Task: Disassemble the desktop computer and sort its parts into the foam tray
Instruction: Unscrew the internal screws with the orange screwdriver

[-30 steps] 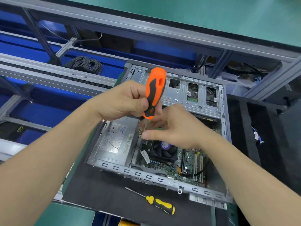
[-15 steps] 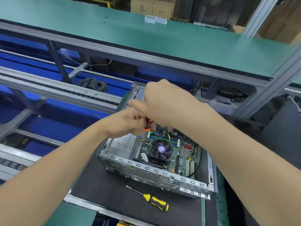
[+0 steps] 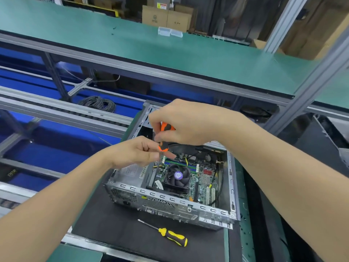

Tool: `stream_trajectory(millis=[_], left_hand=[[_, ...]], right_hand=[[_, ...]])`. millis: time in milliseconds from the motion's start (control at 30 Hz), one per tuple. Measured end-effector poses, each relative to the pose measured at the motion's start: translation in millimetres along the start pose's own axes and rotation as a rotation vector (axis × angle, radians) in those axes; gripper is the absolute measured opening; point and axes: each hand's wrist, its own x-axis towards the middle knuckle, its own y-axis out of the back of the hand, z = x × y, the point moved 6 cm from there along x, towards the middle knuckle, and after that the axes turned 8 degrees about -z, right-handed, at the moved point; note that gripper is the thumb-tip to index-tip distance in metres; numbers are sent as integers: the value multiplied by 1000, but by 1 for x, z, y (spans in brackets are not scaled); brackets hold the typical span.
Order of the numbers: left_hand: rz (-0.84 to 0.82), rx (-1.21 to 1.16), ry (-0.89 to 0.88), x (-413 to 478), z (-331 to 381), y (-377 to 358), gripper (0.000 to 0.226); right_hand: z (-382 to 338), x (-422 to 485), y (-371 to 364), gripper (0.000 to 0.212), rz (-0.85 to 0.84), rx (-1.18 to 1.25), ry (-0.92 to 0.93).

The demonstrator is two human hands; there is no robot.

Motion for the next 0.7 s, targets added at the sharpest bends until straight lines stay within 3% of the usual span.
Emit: stream_trajectory(millis=[67,300,467,500,600,700], left_hand=[[-16,-60,-8,2,1,4,34],[-28,-95,-32,4,6,1,30],[19,-77,-46,1,7,0,38],[24,-69,-42,1,6,0,33],[29,-79,-23,1,0,0,25],[19,-128,-9,1,-7,-1,40]], right_hand=[[-1,0,1,5,-30,-20,25],[-18,-1,0,36,-60,-31,145],[-17,0,5,9,-31,-19,105],[-15,1,7,13,35,-32,57],[-7,3,9,54,216,-196,-282],[-5,11,-1,56,188,-62,-364]])
